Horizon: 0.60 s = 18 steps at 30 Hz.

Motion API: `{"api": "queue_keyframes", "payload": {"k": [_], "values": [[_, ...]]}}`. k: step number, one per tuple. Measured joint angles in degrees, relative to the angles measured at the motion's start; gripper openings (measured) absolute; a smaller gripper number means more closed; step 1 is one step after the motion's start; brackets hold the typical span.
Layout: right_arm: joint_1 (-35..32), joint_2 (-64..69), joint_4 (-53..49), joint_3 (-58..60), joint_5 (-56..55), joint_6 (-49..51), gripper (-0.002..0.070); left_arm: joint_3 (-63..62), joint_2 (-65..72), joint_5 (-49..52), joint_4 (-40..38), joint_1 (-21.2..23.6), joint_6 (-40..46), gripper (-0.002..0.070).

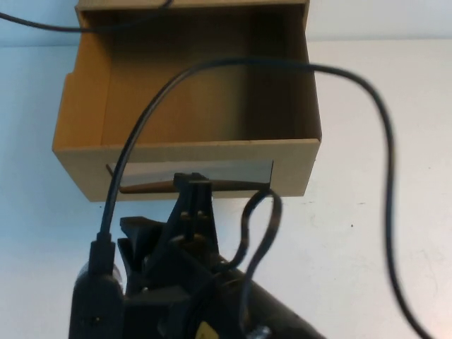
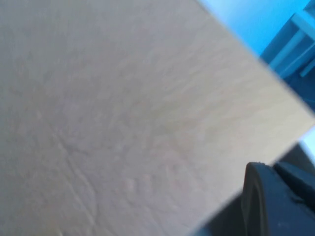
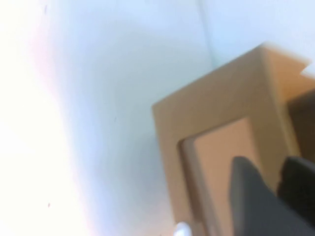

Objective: Open the shoe box
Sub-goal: 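Pull the top drawer of the cardboard box fully open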

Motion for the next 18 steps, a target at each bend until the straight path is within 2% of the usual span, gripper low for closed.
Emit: {"api": "queue_keyframes", "payload": {"k": [2, 5, 11, 18], "values": [[0.91, -2.24, 0.08, 0.0, 0.27, -0.09, 0.0062, 0.0, -3.03, 1.19, 0.15, 0.87, -0.22, -0.0004], [2.14, -5.69, 0.61, 0.0, 1.78, -0.22, 0.001, -0.13, -8.23, 3.43, 0.95, 2.32, -0.88, -0.0004], [4.96, -14.94, 4.06, 0.0, 10.13, -1.39, -0.001, -0.12, -18.6, 5.46, 6.13, 3.77, -2.26, -0.0004], [5.91, -29.39, 14.96, 0.0, 19.68, -12.18, -0.0011, 6.29, -34.79, 5.74, 12.48, 3.77, -4.25, -0.0004]]}}
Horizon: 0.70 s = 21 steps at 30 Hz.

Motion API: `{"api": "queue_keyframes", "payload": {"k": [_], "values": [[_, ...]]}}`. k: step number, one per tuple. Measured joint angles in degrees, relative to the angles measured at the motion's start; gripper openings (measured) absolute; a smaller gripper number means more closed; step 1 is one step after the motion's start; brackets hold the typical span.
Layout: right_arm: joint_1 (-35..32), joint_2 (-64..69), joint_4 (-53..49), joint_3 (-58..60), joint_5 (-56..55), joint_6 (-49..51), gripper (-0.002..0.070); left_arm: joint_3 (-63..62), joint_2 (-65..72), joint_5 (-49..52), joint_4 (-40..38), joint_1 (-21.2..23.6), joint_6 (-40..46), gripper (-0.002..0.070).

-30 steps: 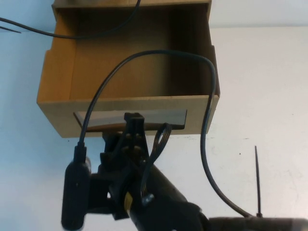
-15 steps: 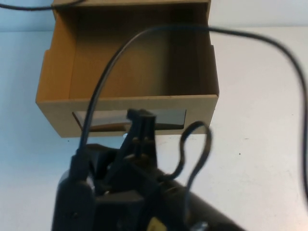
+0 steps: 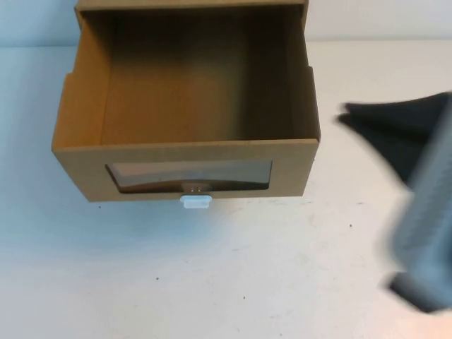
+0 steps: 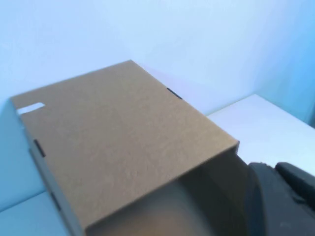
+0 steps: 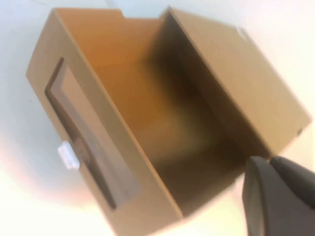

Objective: Open the shoe box
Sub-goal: 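Pull the top drawer of the cardboard box fully open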

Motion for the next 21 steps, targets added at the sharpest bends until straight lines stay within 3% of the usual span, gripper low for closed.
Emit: {"api": "queue_keyframes", "payload": {"k": [5, 12, 21], "values": [[0.12, -10.64, 6.71, 0.0, 2.08, -1.4, -0.0013, 12.69, -12.63, 0.23, 3.96, 0.0, -0.64, -0.0004], [0.12, -24.18, 8.36, 0.0, 2.47, -1.55, -0.0013, 35.61, -31.55, -0.23, 5.09, 0.0, -0.86, -0.0004], [0.12, -28.01, 10.76, 0.0, 6.53, -1.55, -0.0013, 64.68, -54.65, -6.51, 5.23, 0.0, -1.94, -0.0004]]}}
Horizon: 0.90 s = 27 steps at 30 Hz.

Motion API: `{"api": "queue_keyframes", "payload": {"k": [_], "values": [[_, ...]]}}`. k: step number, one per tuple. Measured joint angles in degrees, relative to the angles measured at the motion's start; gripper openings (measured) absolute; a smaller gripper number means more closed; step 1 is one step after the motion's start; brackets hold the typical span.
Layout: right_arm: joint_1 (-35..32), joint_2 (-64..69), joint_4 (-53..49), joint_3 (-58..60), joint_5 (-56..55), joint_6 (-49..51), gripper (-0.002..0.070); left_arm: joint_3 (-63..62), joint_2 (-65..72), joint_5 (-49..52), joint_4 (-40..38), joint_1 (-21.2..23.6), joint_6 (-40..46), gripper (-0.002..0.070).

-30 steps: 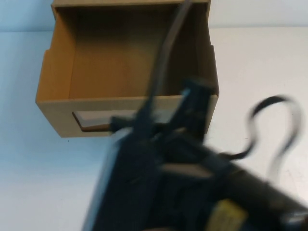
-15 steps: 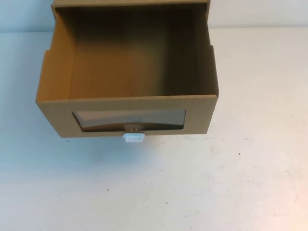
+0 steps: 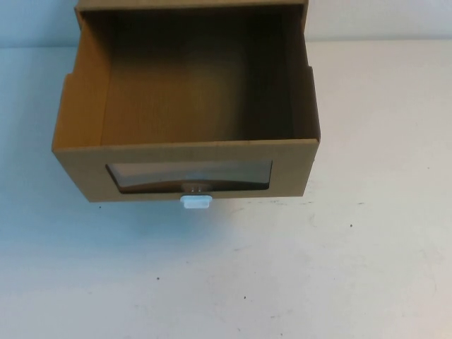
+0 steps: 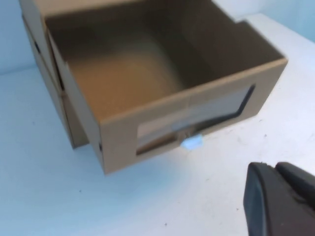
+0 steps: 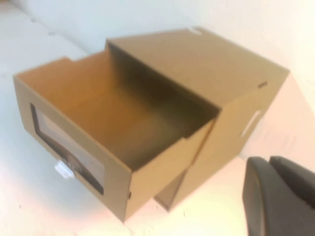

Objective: Open the shoe box
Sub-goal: 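Pull the top drawer of the cardboard box fully open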

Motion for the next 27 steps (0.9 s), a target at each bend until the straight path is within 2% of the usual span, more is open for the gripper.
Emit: {"api": "queue_keyframes", "payload": {"k": [6, 12, 27], "values": [[0.0, 0.0, 0.25, 0.0, 1.57, 0.0, -0.0013, 15.34, -11.45, -12.37, 2.6, 0.0, -0.14, -0.0004], [0.0, 0.0, 0.34, 0.0, 1.71, 0.0, -0.0013, 20.99, -12.93, -22.77, 4.88, 0.0, -0.14, -0.0004], [0.0, 0.0, 0.34, 0.0, 1.74, 0.0, -0.0013, 26.02, -12.93, -23.41, 4.88, 0.0, -0.14, -0.0004]]}}
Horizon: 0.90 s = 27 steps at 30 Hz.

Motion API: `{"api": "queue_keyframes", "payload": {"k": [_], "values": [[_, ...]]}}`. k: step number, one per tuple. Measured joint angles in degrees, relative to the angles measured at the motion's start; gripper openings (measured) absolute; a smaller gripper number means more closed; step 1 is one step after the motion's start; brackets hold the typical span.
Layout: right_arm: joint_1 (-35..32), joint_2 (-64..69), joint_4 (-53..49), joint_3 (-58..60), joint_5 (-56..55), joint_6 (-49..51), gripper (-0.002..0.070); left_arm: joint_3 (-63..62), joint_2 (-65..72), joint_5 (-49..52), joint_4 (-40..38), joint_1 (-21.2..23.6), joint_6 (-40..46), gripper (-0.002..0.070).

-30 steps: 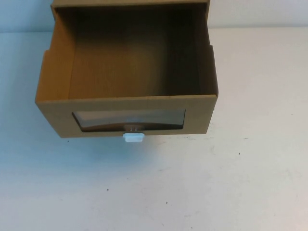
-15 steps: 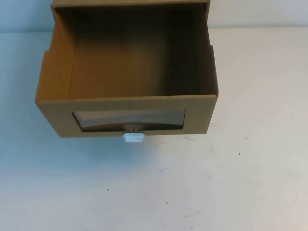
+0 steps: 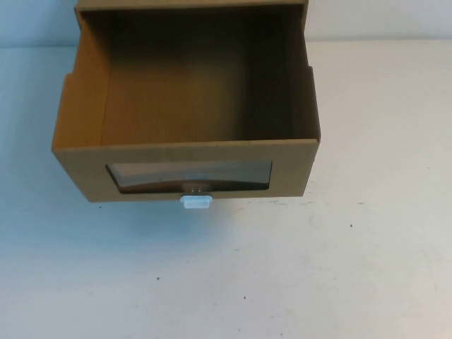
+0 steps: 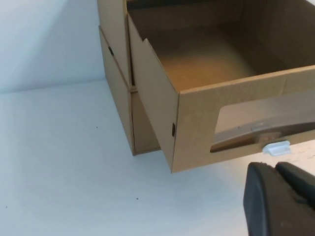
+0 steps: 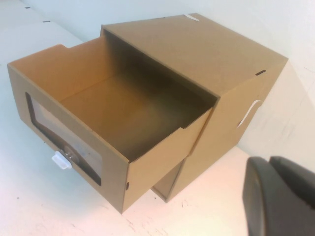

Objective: Open the shoe box
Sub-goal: 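Pull the top drawer of the cardboard box fully open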

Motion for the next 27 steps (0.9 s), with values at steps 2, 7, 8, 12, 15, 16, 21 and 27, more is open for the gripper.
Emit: {"api": "queue_keyframes", "payload": {"k": [2, 7, 8, 12, 15, 16, 21, 27], "values": [[0.0, 0.0, 0.0, 0.0, 0.0, 0.0, -0.0013, 0.38, 0.0, -0.83, 1.52, 0.0, 0.0, -0.0004], [0.0, 0.0, 0.04, 0.0, 0.0, 0.0, -0.0013, 4.62, -1.21, -7.72, 10.94, 0.0, 0.77, -0.0004], [0.0, 0.0, 0.04, 0.0, 0.0, 0.0, -0.0013, 6.2, -1.93, -9.68, 12.38, 0.0, 0.86, -0.0004], [0.0, 0.0, 0.04, 0.0, 0.0, 0.0, -0.0014, 14.4, -6.71, -17.42, 13.99, 0.0, 1.0, -0.0004], [0.0, 0.0, 0.04, 0.0, 0.1, 0.0, -0.0013, 20.3, -8.66, -20.2, 12.95, 0.0, 1.0, -0.0004], [0.0, 0.0, 0.16, 0.0, 0.1, 0.0, -0.0013, 22.15, -8.79, -20.8, 12.84, 0.0, 1.0, -0.0004], [0.0, -0.03, 0.29, 0.0, 0.1, 0.0, -0.0013, 28.65, -8.88, -21.89, 13.15, -0.12, 0.34, -0.0004], [0.0, -0.03, 0.55, 0.0, 0.1, 0.0, -0.0013, 33.1, -8.88, -21.49, 15.33, -0.49, -0.02, -0.0004]]}}
